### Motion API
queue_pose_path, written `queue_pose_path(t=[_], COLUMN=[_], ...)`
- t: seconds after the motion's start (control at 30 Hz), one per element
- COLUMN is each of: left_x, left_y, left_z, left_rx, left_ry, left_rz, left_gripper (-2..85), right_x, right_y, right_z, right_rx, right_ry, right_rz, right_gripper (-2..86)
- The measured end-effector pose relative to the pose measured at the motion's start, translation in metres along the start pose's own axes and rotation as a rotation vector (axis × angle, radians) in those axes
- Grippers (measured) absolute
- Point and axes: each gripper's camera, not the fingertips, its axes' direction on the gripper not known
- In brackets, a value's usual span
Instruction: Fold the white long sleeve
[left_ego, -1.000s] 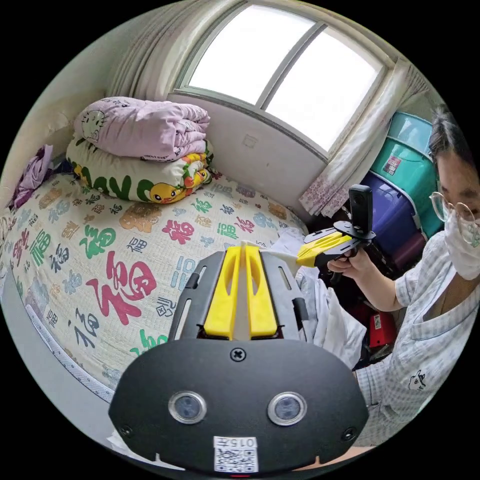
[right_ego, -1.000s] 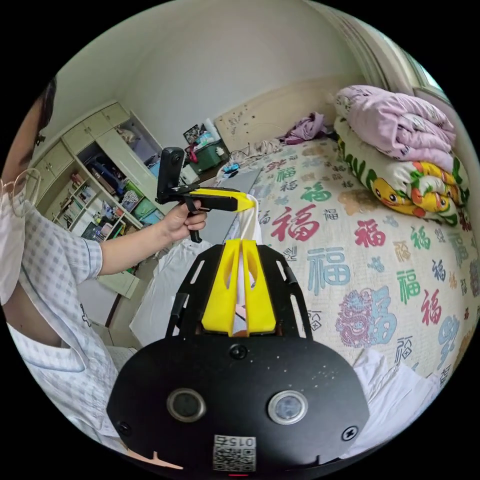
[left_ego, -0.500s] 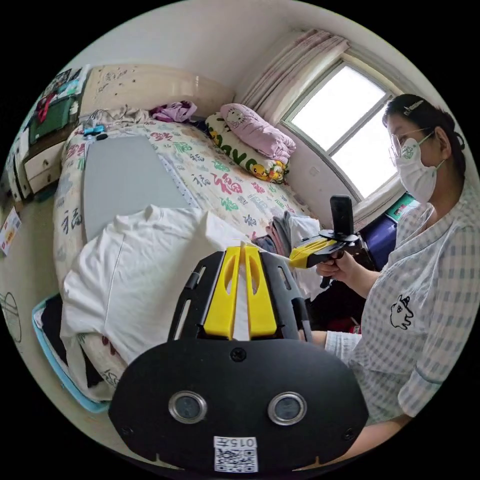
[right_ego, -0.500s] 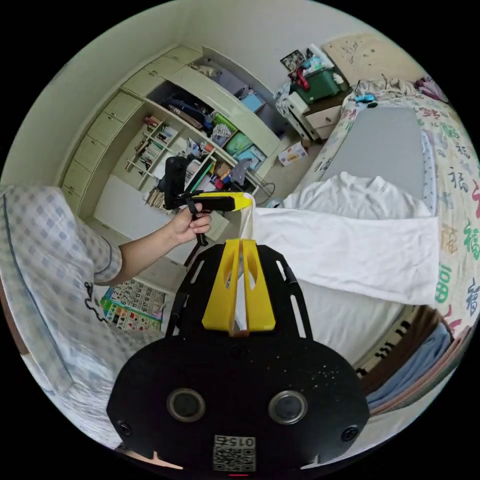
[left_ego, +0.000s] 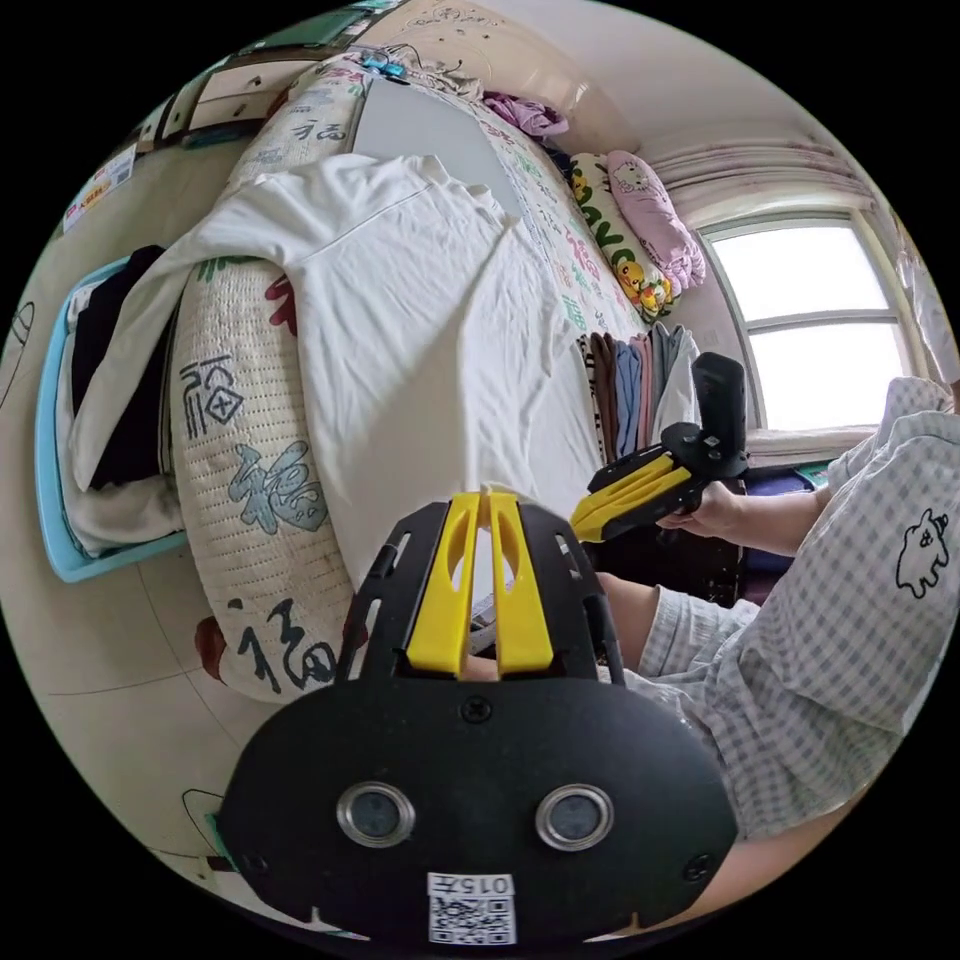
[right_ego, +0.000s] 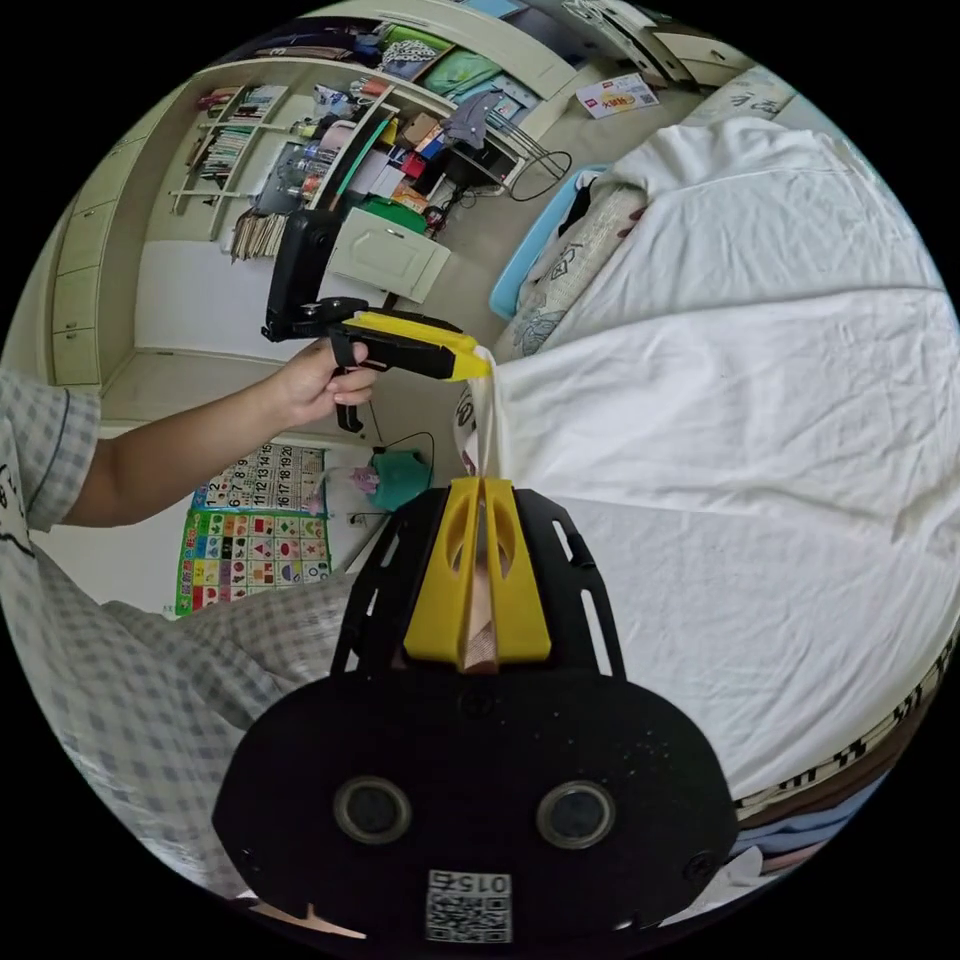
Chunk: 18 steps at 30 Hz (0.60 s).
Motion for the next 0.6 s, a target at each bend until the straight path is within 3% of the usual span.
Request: queue_pose_path(t=[0.1,0.2,0.37,0.43,0.5,0.6], left_x=[-0.011,-0.013,0.023,0.051,0.074,0.105], left_y=[0.002,-0.003,-0.075,-0.14,-0.196,-0.292], left_z=[0.006,-0.004,-0.04,-0.041,-0.032,-0.005], left_rx=[-0.121,-0.236,-0.16,-0.087,-0.036,0.017], left_ry=[-0.036,-0.073,-0.127,-0.123,-0.075,-0.025], left_rz=[-0.021,-0.027,0.075,0.145,0.201,0.236], left_gripper=[4.4,6.0,7.6,8.3,8.5,8.9], right_x=[0.032,0.068,0.2,0.234,0.278,0.35], right_y=[-0.007,0.001,0.052,0.061,0.053,0.05], right_z=[0.0,-0.033,-0.172,-0.22,-0.265,-0.294], right_rx=[-0.046,0.029,0.457,0.595,0.64,0.739], right_ry=[0.01,-0.035,0.014,0.088,0.194,0.12], right_rz=[0.034,0.11,0.471,0.515,0.564,0.658], right_gripper=[6.0,6.9,6.5,6.8,8.0,8.7])
